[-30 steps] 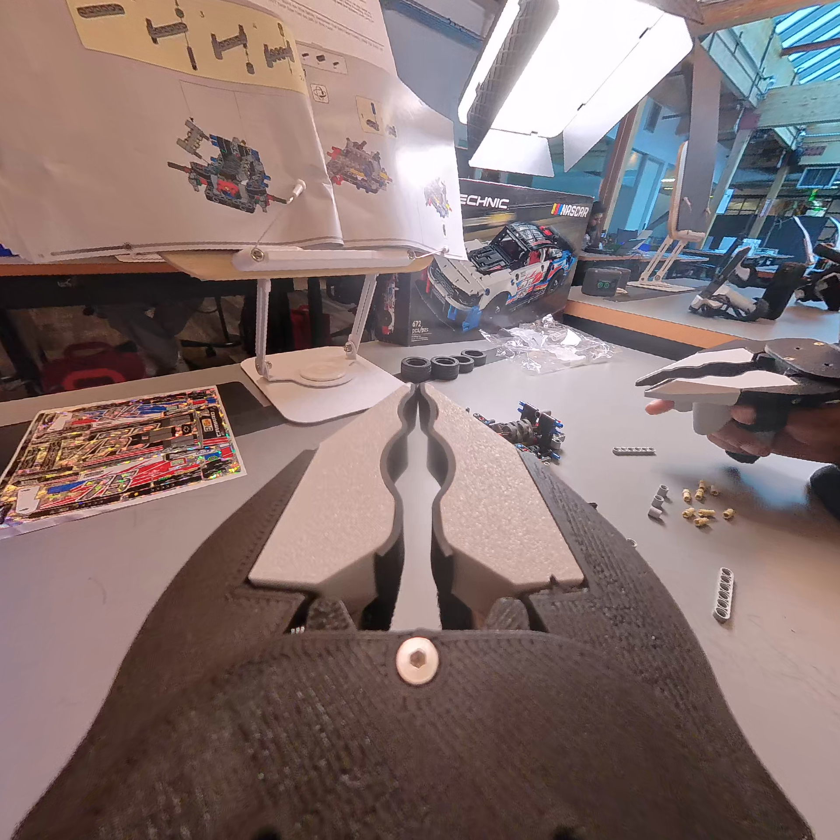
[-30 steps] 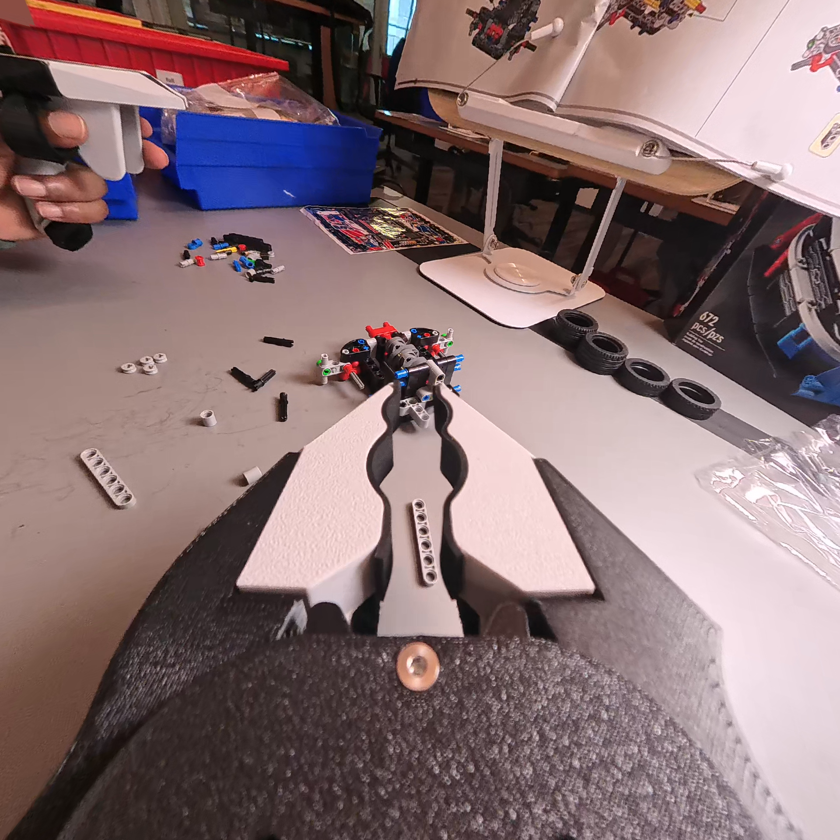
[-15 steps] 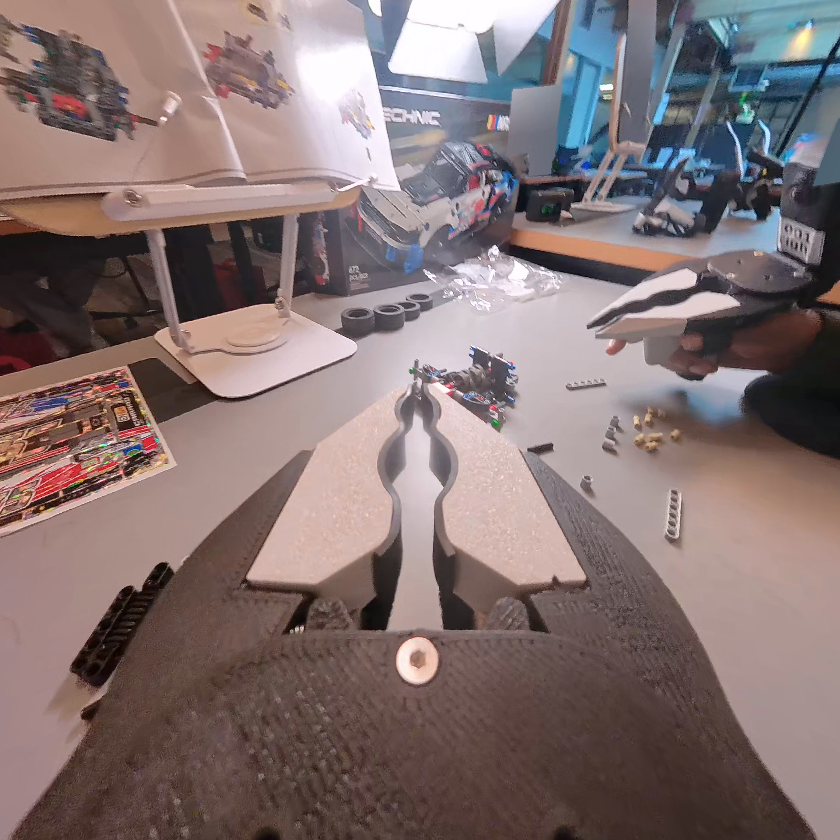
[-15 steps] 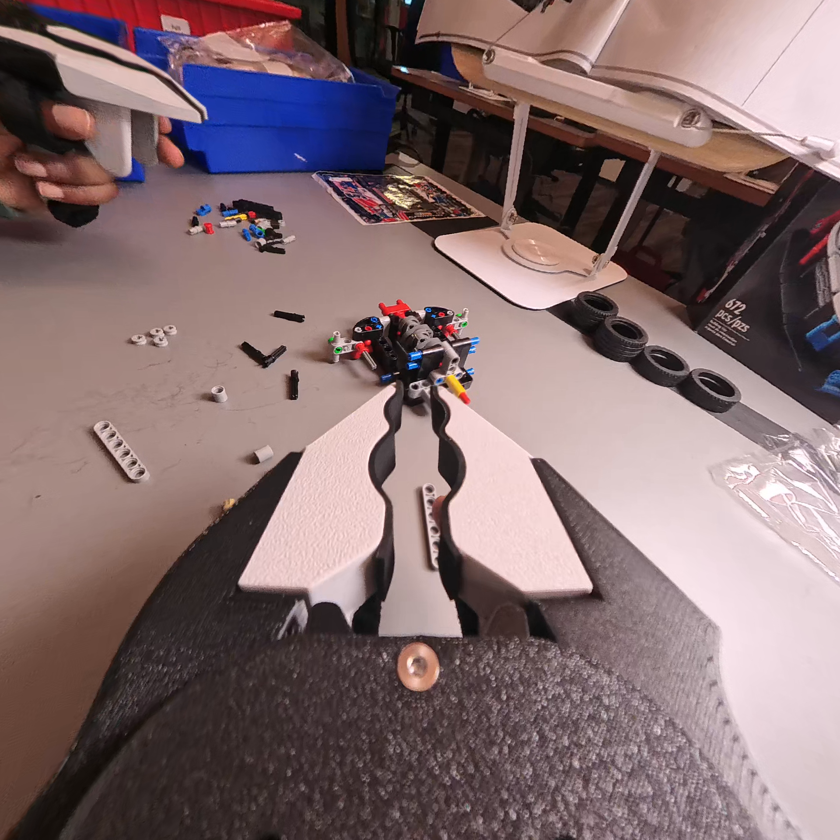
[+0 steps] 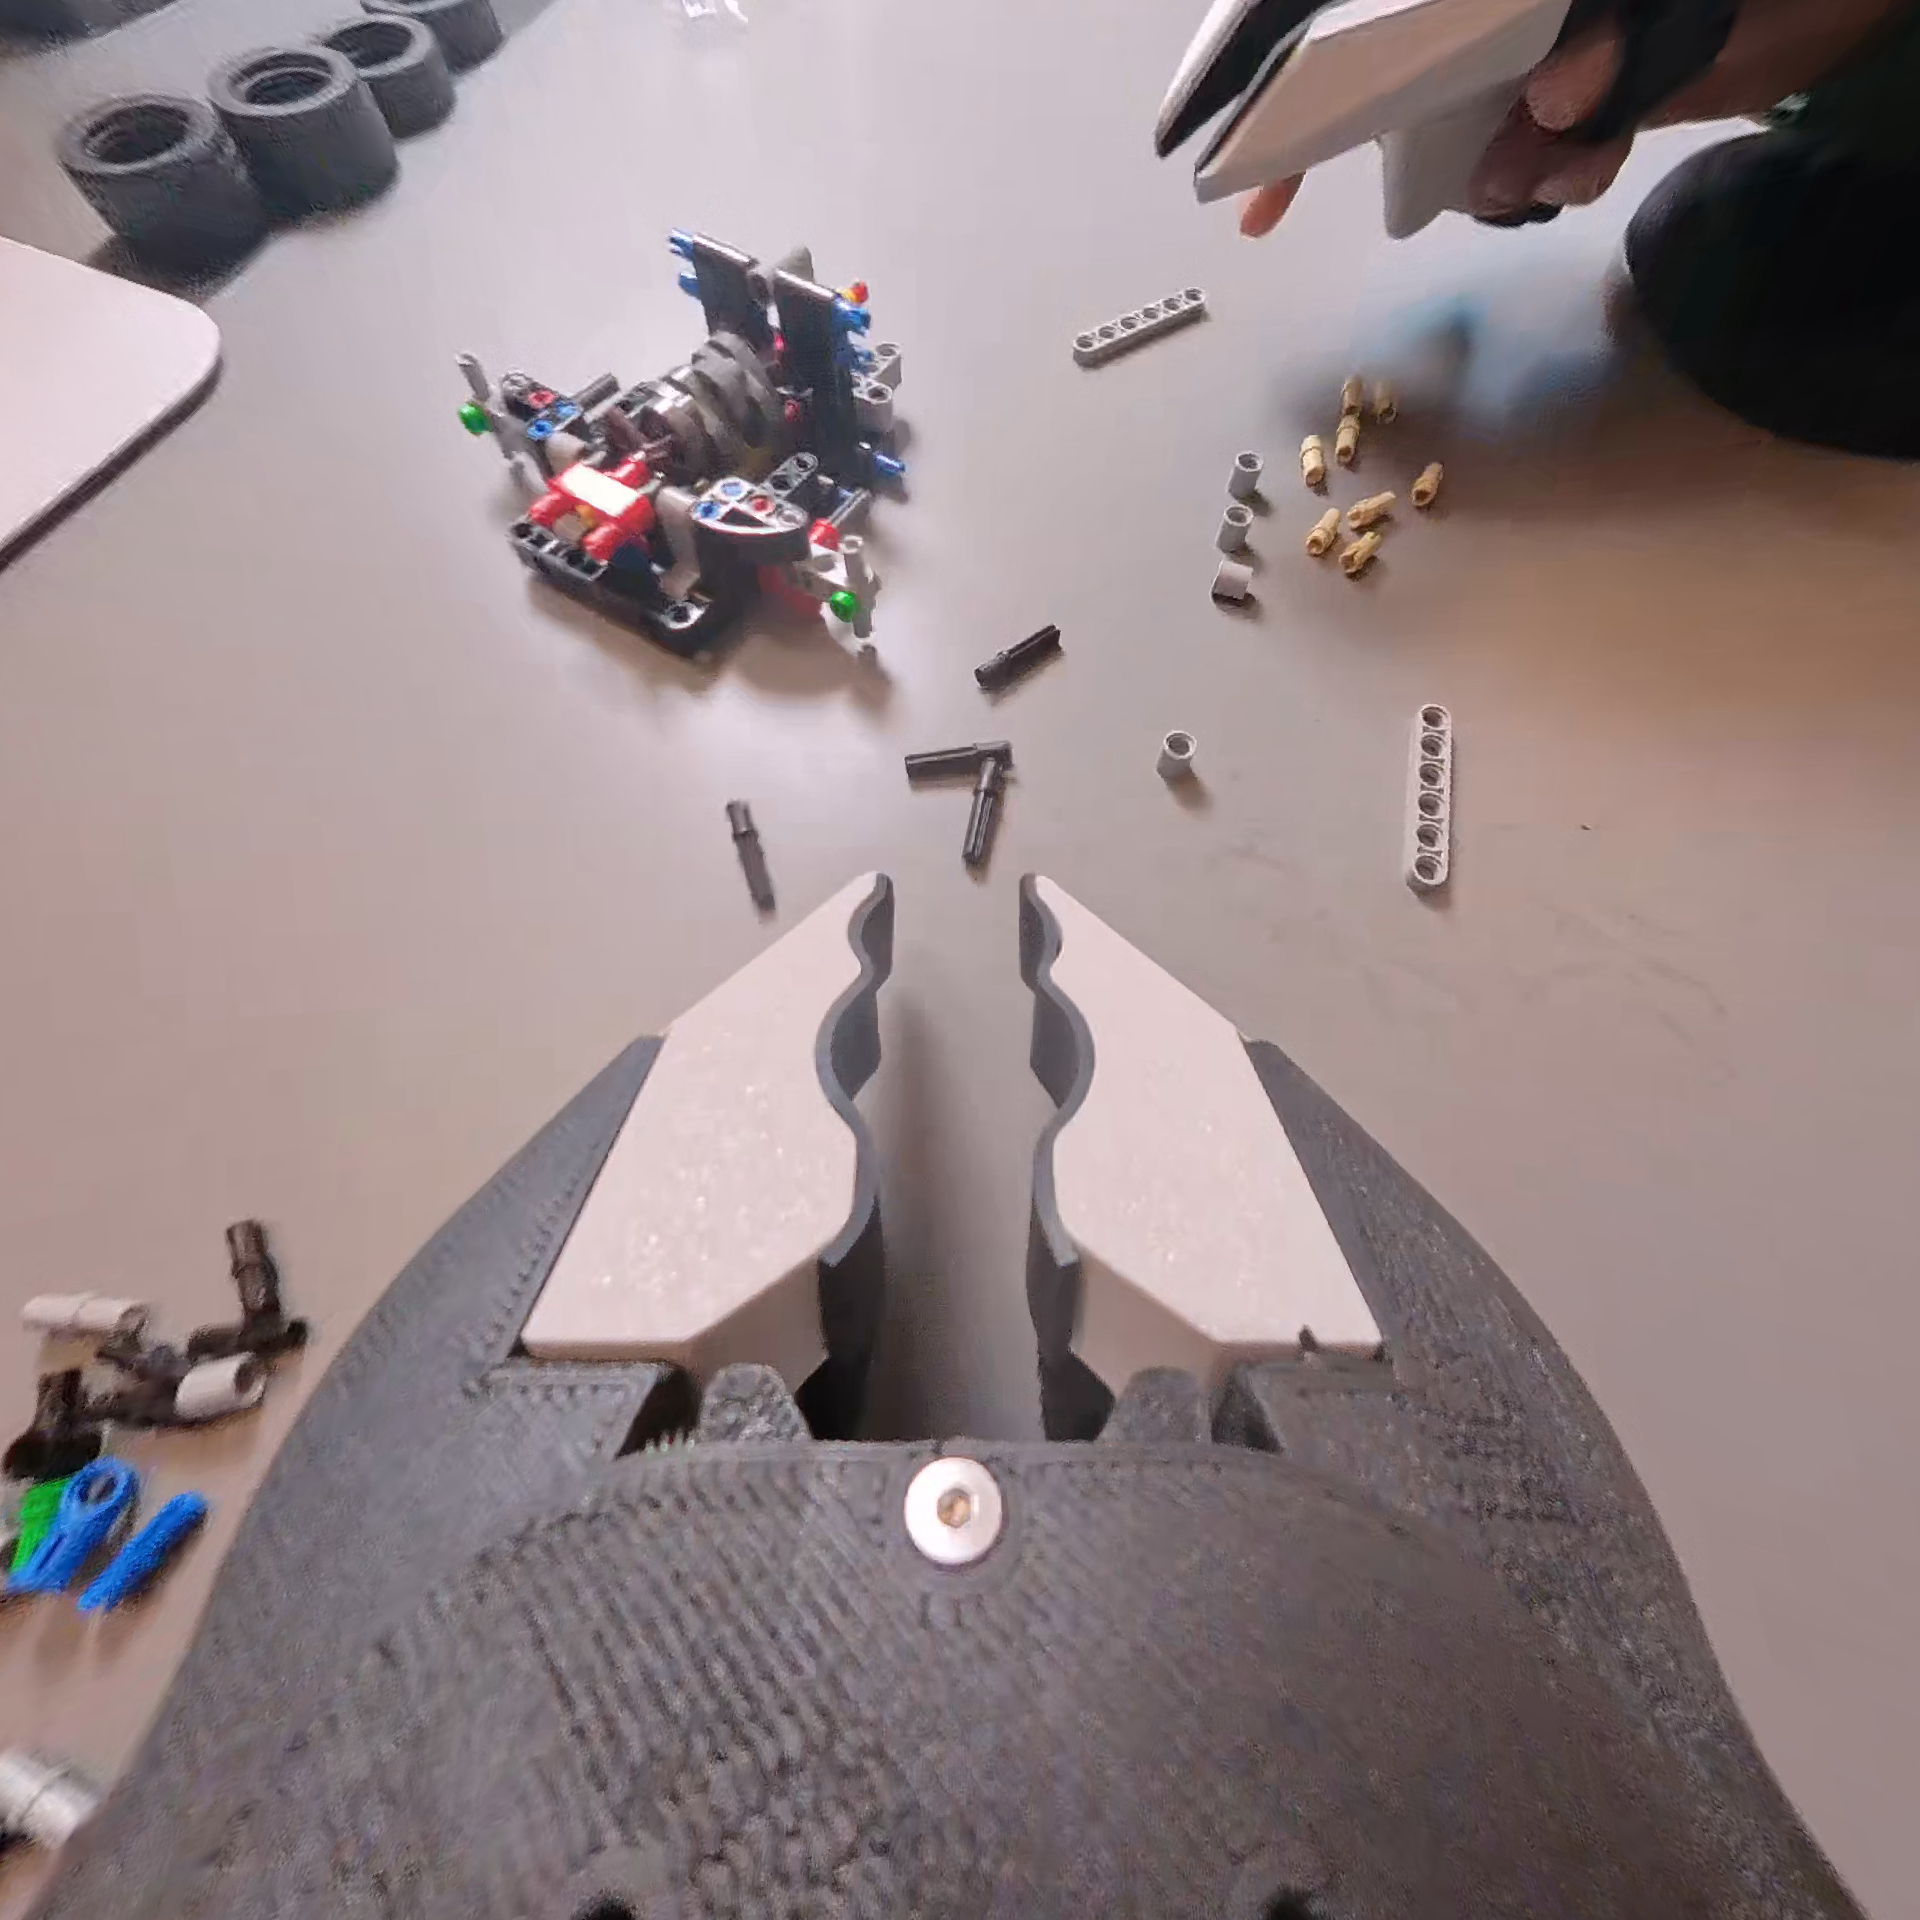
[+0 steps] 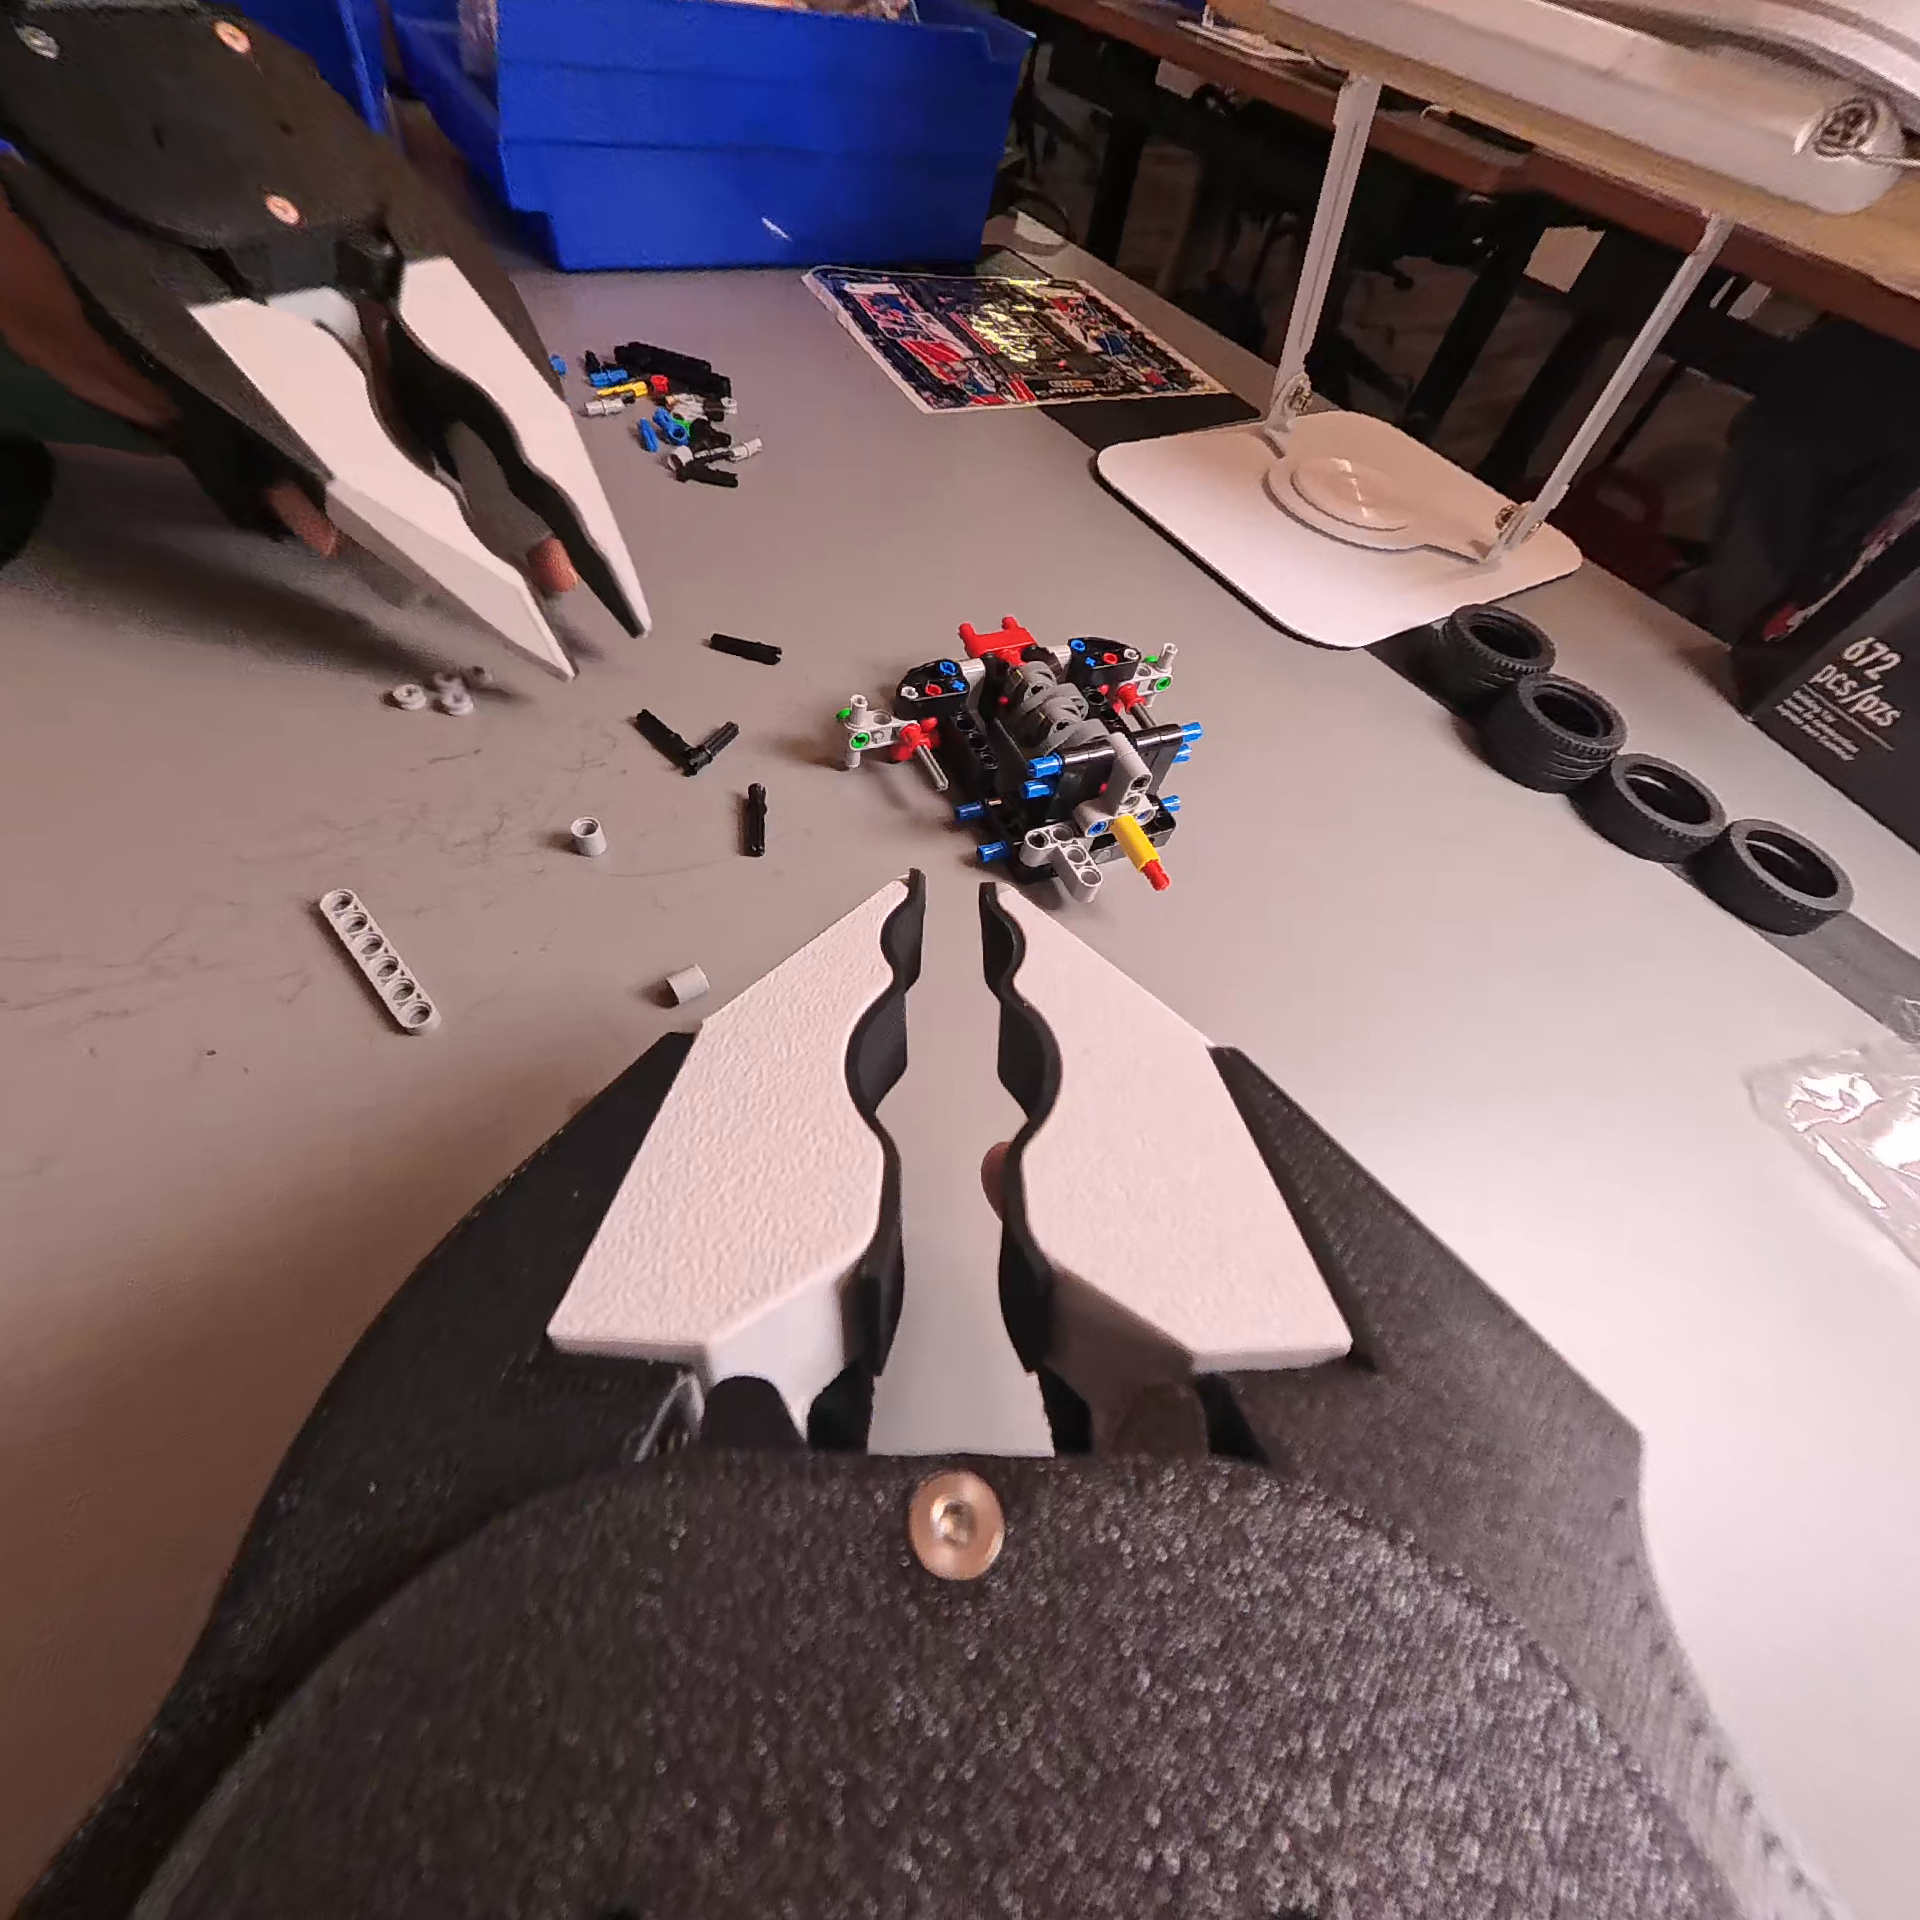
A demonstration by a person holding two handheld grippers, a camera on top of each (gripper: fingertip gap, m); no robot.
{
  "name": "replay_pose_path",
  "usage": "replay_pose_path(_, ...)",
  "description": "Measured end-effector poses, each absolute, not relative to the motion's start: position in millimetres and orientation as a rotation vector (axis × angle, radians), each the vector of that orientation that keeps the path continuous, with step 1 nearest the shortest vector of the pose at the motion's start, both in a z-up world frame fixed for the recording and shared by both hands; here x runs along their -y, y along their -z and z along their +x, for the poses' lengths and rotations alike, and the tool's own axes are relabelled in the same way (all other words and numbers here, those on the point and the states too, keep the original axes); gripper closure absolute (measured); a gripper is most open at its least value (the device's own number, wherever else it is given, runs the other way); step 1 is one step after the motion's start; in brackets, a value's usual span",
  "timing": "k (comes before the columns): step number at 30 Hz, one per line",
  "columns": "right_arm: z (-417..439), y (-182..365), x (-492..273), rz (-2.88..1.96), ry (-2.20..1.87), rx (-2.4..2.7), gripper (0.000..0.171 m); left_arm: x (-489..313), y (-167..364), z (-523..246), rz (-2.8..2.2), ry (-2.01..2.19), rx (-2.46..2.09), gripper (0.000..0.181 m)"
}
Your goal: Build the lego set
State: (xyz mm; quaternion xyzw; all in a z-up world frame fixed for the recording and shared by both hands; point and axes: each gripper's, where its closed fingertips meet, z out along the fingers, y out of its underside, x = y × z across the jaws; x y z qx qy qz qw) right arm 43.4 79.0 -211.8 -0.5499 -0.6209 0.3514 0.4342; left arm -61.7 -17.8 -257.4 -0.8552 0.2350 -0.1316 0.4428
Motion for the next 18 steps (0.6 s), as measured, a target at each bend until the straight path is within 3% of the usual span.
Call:
replay_pose_path(1, 43.4, 211.7, -78.3, -1.364, -0.870, 1.550, 0.164, 15.1, 258.9, -57.7, -2.130, 0.330, -0.604, 0.159)
replay_pose_path(13, 40.0, 216.2, -66.8, -1.332, -0.859, 1.607, 0.165, 1.6, 271.8, -46.5, -2.207, 0.198, -0.779, 0.180)
replay_pose_path(18, 38.4, 210.7, -56.7, -1.292, -0.880, 1.612, 0.165, -1.2, 256.1, -43.9, -2.126, 0.191, -0.729, 0.180)
